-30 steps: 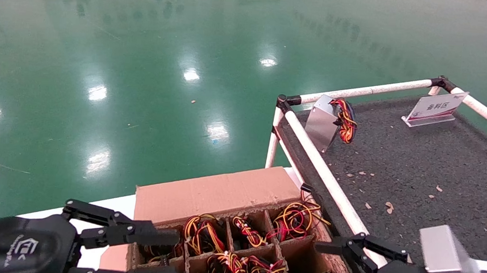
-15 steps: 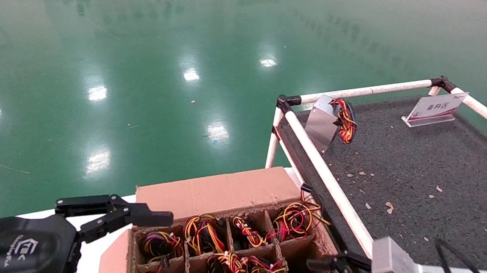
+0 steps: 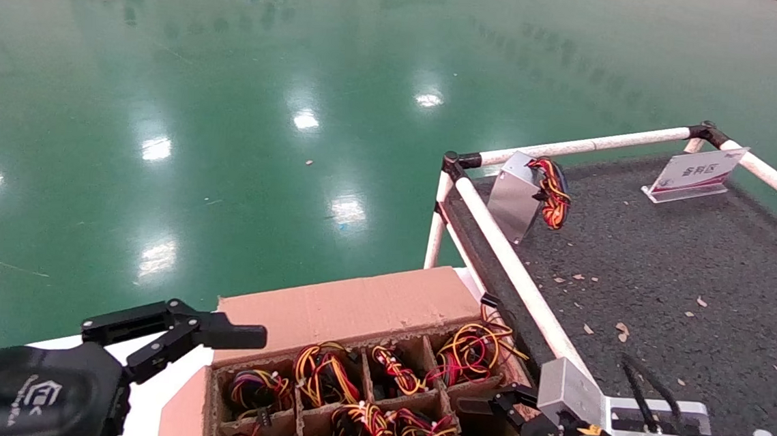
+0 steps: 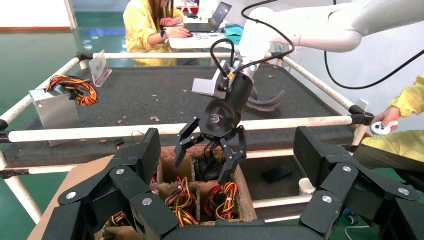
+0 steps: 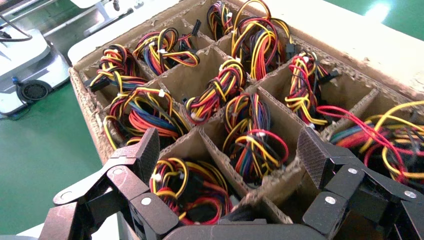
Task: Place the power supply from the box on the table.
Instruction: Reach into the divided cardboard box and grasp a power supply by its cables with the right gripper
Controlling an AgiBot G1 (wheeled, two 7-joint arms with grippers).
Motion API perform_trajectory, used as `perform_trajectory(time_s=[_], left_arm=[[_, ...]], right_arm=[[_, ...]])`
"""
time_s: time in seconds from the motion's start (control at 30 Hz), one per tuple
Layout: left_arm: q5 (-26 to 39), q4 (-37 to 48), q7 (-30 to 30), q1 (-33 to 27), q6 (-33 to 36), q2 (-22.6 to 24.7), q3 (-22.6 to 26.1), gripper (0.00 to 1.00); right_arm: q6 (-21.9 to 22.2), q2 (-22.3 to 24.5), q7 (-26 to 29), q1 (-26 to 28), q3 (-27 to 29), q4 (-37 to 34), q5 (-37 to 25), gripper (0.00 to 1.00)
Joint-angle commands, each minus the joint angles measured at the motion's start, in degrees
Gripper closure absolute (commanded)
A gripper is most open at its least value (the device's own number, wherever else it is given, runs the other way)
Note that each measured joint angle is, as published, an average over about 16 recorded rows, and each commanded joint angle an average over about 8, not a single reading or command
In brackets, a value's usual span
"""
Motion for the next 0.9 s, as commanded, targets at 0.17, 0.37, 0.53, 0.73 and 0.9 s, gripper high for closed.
perform_trajectory(time_s=[0.17,0.37,0.53,0.73,0.9], left_arm=[[-0.01,0.0,0.01,0.0,0.0,0.0,0.01,0.0],[-0.02,0.0,0.01,-0.01,-0.01,-0.01,0.02,0.0],[-0.02,0.0,0.02,-0.01,-0.01,-0.01,0.03,0.0],[-0.03,0.0,0.02,-0.01,-0.02,-0.02,0.04,0.0],[-0.03,0.0,0.03,-0.01,-0.02,-0.02,0.05,0.0]], right_arm=[[0.65,-2.89,-0.31,1.36,-1.13,-2.12,-1.56,0.28],[1.04,-4.56,-0.79,2.28,-1.84,-4.25,-2.68,0.89],[1.24,-4.96,-1.06,2.6,-2.21,-5.38,-3.42,1.0],[1.98,-5.17,-1.19,2.57,-2.55,-6.25,-4.32,1.0],[2.64,-5.68,-1.26,2.55,-2.75,-6.65,-4.8,1.0]])
